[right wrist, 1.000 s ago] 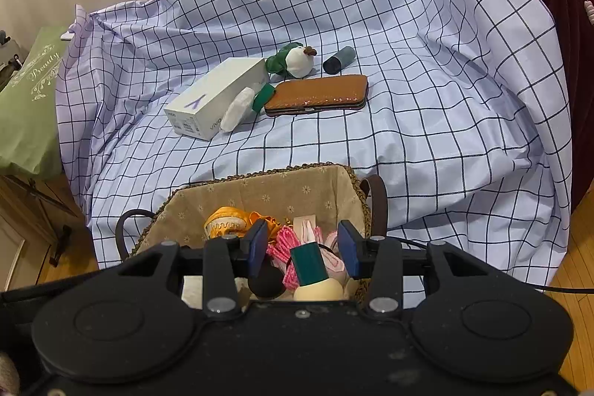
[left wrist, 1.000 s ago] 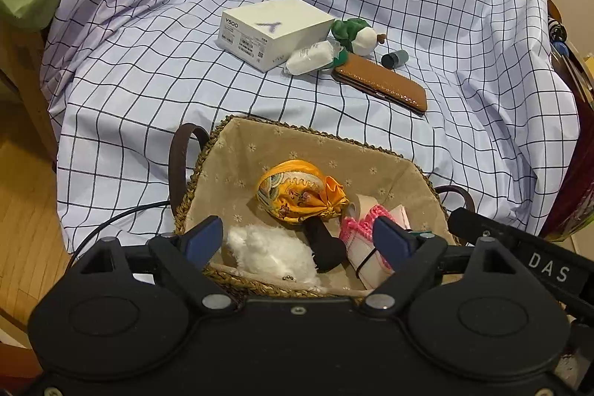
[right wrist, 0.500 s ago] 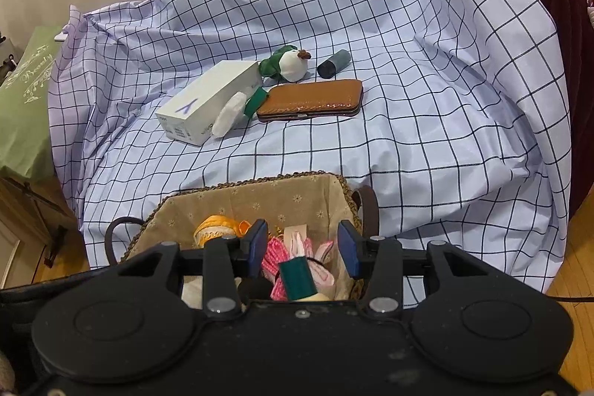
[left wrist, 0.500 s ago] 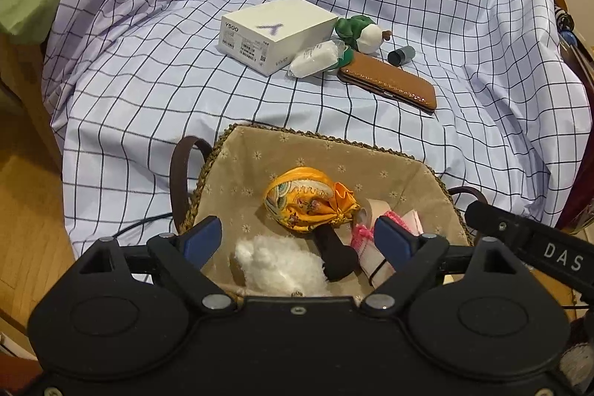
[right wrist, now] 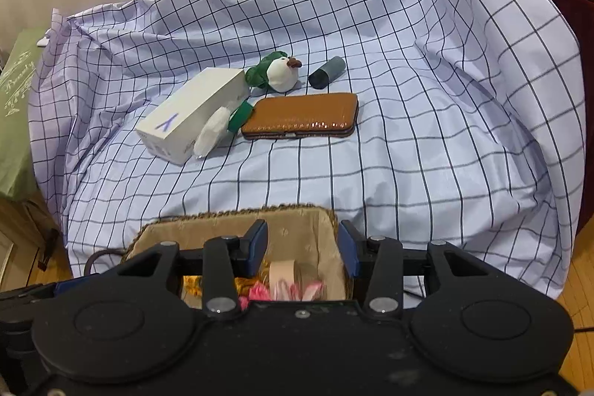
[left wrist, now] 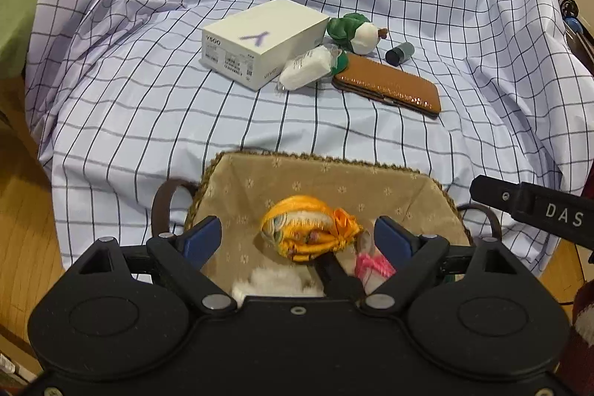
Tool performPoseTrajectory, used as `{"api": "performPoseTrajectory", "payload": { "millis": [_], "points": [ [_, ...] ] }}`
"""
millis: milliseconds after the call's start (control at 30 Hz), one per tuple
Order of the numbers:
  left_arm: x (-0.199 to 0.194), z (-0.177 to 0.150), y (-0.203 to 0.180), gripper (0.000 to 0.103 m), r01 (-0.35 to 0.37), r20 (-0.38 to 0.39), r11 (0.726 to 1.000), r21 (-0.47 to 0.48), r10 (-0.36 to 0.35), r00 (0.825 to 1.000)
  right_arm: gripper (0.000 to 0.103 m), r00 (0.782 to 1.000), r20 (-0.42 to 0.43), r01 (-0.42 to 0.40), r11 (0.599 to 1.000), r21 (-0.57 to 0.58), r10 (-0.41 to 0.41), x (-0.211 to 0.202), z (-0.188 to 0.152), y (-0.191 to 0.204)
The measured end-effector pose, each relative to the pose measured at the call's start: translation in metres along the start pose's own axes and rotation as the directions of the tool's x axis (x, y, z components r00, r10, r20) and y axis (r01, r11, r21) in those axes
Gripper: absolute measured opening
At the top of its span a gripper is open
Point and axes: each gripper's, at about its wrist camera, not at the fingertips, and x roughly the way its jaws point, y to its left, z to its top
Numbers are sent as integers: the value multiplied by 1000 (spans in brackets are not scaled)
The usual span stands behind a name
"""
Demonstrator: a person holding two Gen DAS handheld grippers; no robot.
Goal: Organize soft objects
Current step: 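Move both tools from the basket toward the items on the sheet, then reach the right tool to the grey cylinder beside the plush toy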
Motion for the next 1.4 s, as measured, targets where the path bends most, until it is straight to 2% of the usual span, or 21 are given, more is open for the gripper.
{"api": "performPoseTrajectory", "payload": {
  "millis": [567, 933, 1100, 1400],
  "points": [
    [58, 61, 12, 87, 9, -14, 1000, -23, -9, 1000, 42, 999, -28, 30, 998, -58, -31, 66, 52, 12],
    [86, 81, 21, 87, -5, -29, 1000, -13, 4, 1000, 43, 1000, -5, -10, 991, -133, 9, 96, 82, 41],
    [95, 87, 27, 87, 4, -34, 1000, -21, -5, 999, 43, 999, 45, 35, 984, -173, -27, 113, 98, 46],
    [113, 98, 30, 87, 32, -53, 999, -26, -34, 998, 44, 990, 96, 116, 980, -164, -101, 160, 140, 18]
  ]
}}
